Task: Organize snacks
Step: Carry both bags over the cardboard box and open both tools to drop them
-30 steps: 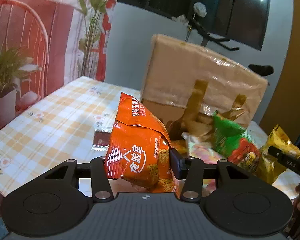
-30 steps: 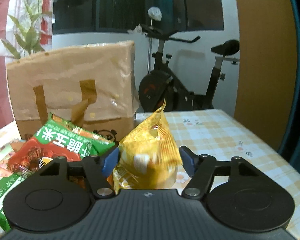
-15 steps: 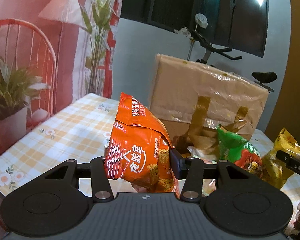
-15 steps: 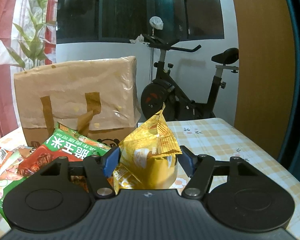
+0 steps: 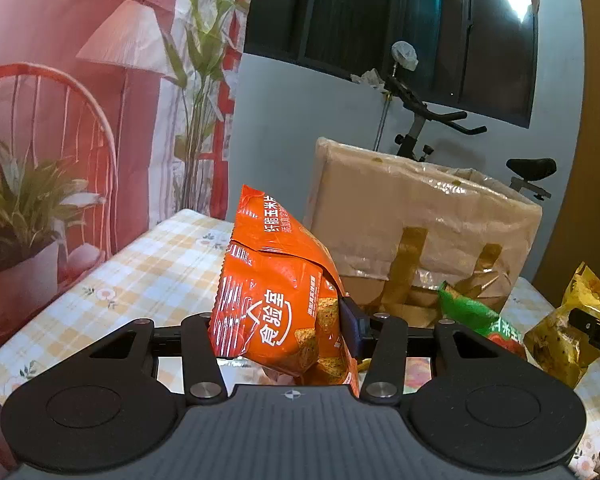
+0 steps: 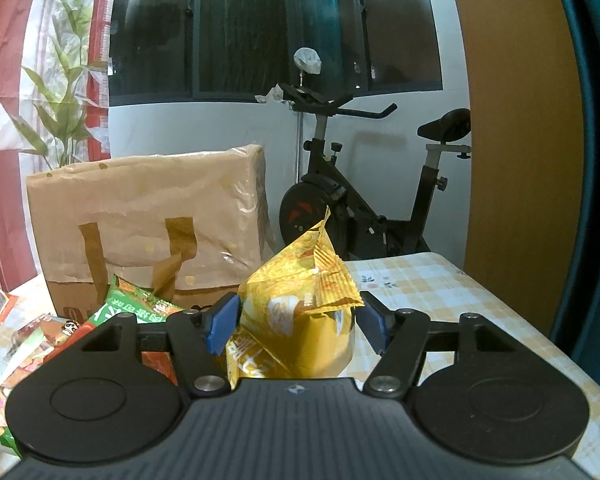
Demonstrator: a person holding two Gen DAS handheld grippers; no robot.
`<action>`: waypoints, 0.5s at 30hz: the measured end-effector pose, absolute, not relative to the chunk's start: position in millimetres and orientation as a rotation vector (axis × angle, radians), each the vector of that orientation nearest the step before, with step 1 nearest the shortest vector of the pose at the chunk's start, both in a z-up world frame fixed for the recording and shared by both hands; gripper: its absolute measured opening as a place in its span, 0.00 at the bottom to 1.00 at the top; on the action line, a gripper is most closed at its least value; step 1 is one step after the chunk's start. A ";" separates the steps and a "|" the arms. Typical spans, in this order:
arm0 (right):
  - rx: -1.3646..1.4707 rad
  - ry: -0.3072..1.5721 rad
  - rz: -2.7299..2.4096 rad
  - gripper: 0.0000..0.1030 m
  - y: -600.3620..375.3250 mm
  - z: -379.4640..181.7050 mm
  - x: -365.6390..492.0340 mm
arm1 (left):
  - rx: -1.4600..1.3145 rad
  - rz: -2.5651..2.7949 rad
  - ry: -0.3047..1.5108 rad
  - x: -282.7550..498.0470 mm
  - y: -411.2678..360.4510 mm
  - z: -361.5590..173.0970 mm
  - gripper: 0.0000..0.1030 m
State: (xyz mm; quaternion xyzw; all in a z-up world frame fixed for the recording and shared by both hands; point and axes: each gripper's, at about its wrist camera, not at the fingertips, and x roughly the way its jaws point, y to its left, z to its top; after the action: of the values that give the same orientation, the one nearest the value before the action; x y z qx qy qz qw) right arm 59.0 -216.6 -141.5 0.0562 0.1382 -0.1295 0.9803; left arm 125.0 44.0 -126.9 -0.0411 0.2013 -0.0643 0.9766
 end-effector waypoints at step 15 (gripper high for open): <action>0.118 0.115 -0.210 0.64 -224.4 -76.9 51.4 | -0.073 -0.219 0.275 131.6 36.0 -61.2 0.49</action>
State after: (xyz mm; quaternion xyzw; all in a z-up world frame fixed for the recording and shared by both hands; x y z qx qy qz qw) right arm 51.4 -224.4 -76.9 0.0586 0.0571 -0.1049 0.9911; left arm 131.6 36.0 -61.2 -0.0361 0.1367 -0.1088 0.9840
